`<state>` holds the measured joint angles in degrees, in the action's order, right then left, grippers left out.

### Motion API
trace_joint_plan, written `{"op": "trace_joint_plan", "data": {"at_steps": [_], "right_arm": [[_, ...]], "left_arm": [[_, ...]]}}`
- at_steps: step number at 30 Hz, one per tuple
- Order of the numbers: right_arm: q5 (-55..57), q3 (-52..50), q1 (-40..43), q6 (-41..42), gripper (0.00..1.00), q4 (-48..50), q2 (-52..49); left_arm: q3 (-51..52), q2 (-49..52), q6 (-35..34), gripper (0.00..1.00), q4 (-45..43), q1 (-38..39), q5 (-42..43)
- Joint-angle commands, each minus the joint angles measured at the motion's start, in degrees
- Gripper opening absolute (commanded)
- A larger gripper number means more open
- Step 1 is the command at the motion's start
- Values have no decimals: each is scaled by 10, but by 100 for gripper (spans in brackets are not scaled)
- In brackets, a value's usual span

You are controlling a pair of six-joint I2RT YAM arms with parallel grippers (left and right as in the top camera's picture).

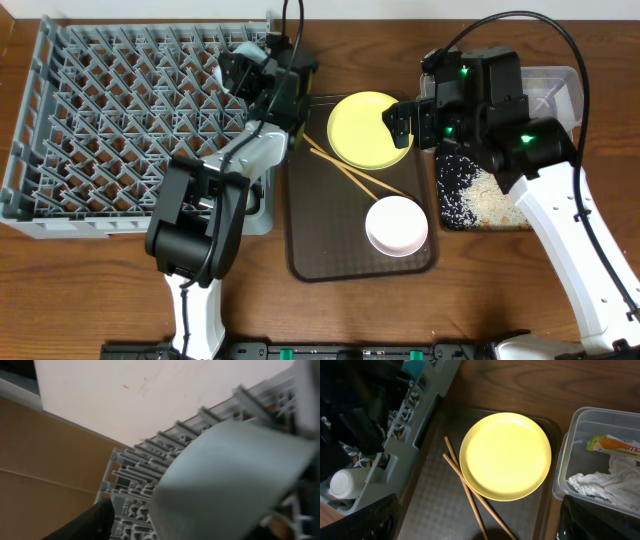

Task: Sort waste into correct bins and load items into the dishwasher
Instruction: 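Lower the light-blue bowl upright into the rack's back slots and release, then move the left gripper to the pink bowl and grasp its rim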

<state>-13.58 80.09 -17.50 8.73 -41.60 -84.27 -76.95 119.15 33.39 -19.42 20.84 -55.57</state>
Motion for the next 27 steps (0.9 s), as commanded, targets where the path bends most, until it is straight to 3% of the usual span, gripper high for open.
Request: {"op": "trace_joint_plan", "data": {"at_steps": [1,9,19,23,27], "right_arm": [[1,8,-2,6,99,0,-4],[1,8,-2,6,99,0,-4],[1,8,-2,6,99,0,-4],[1,8,-2,6,99,0,-4],[1,8,-2,6,99,0,-4]], "left_arm": [[-2,10,-58,66,2,15,16],[-2,5,-150,76,21,23,48],[-3,-118,-295,76,197,15,282],[-3,-190,-356,69,286,15,371],[-3,-246,-437,68,395,15,525]]}}
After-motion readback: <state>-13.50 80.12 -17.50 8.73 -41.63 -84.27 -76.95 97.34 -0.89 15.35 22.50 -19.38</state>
